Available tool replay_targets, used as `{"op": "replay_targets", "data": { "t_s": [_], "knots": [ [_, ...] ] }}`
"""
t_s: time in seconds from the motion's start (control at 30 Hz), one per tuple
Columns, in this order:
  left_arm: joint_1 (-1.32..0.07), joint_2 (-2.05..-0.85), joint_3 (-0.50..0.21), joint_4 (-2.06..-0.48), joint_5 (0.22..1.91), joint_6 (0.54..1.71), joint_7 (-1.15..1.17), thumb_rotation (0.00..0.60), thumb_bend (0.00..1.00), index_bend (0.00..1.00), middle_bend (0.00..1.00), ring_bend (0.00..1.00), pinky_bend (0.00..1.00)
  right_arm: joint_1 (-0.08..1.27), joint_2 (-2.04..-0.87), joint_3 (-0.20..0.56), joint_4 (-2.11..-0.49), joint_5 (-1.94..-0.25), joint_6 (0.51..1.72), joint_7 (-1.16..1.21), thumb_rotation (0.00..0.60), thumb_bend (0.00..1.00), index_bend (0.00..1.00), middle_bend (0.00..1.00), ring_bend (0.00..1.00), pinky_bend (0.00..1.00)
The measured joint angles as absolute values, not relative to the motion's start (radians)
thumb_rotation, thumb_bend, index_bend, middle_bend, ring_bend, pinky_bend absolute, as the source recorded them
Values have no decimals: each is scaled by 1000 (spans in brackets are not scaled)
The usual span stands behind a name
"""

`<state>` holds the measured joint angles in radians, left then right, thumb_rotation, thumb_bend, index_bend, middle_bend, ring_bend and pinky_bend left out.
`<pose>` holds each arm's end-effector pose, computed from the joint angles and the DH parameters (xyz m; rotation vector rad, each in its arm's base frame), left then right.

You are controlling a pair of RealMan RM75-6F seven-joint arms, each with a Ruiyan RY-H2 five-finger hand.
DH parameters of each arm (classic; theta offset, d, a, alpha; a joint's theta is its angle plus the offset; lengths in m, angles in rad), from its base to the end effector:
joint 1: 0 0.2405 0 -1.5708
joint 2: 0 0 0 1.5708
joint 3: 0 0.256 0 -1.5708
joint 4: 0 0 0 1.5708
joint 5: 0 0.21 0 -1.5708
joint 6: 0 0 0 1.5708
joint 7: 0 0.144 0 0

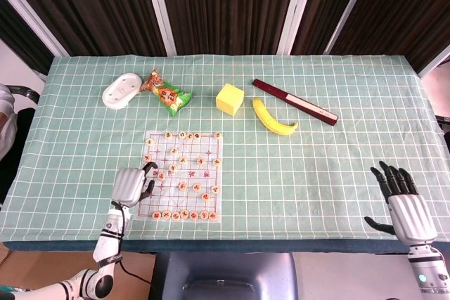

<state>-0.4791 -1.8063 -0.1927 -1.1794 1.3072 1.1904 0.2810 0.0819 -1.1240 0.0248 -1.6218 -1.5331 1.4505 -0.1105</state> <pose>-0.2150 0.3042 -0.0459 -1.5777 -0.9283 -0.9595 -0.3087 -0.1743 0.1467 1.4783 -0.8593 0.8136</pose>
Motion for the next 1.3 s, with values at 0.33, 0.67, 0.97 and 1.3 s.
{"op": "replay_targets", "data": {
  "t_s": [0.33, 0.67, 0.97, 1.3],
  "knots": [
    [-515, -1892, -197, -1054, 1305, 1184, 260, 600, 375, 393, 1000, 1000, 1000, 82, -1122, 23, -1627, -1533, 1446, -112, 600, 154, 0, 0, 0, 0],
    [-529, -1926, -200, -1011, 1269, 1149, 285, 600, 361, 376, 1000, 1000, 1000, 79, -1114, 23, -1628, -1536, 1453, -92, 600, 154, 0, 0, 0, 0],
    [-535, -1934, -203, -1000, 1260, 1146, 292, 600, 359, 432, 1000, 1000, 1000, 79, -1114, 23, -1628, -1533, 1450, -95, 600, 154, 0, 0, 0, 0],
    [-538, -1927, -205, -1016, 1247, 1143, 313, 600, 343, 514, 1000, 1000, 1000, 78, -1117, 23, -1628, -1533, 1451, -99, 600, 154, 0, 0, 0, 0]
  ]
}}
